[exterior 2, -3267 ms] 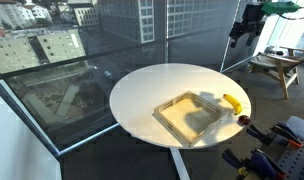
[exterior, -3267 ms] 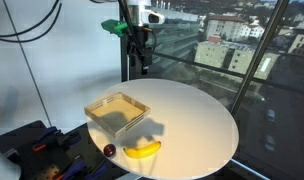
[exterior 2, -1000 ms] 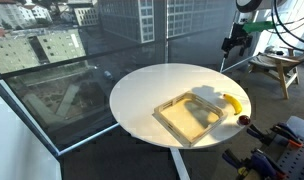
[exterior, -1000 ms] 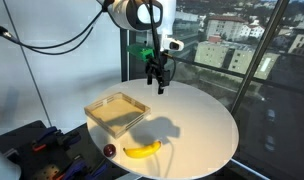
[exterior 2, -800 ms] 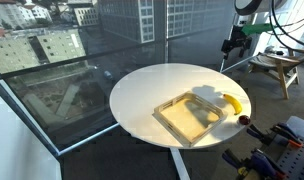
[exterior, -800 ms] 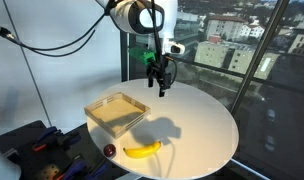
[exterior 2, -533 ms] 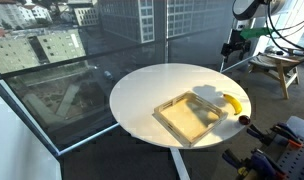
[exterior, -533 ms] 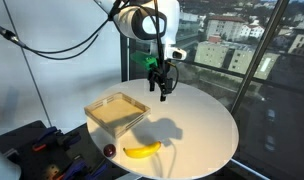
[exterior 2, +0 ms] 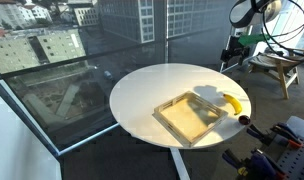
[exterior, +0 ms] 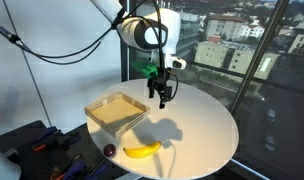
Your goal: Put the banana in the box
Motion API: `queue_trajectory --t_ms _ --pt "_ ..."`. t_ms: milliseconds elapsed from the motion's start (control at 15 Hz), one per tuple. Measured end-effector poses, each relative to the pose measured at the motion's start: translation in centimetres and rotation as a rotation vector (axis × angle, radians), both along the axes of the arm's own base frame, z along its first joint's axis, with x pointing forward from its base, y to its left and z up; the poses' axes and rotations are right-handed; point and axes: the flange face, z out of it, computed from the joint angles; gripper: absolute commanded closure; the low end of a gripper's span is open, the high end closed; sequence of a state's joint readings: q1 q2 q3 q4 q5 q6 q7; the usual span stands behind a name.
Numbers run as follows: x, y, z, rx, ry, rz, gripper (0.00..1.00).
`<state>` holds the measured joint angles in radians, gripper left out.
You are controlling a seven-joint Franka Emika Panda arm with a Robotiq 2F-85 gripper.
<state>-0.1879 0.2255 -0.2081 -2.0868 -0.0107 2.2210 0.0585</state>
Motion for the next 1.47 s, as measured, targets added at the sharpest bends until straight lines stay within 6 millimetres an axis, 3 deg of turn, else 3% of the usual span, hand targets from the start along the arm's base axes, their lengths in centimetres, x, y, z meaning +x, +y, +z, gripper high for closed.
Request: queue_trajectory --t_ms 867,1467 --pt "-0.3 -0.8 -1.1 -0.020 -0.001 -0.137 0.00" --pt "-0.3 -0.7 -1.4 -0.019 0.003 -0.137 0.00"
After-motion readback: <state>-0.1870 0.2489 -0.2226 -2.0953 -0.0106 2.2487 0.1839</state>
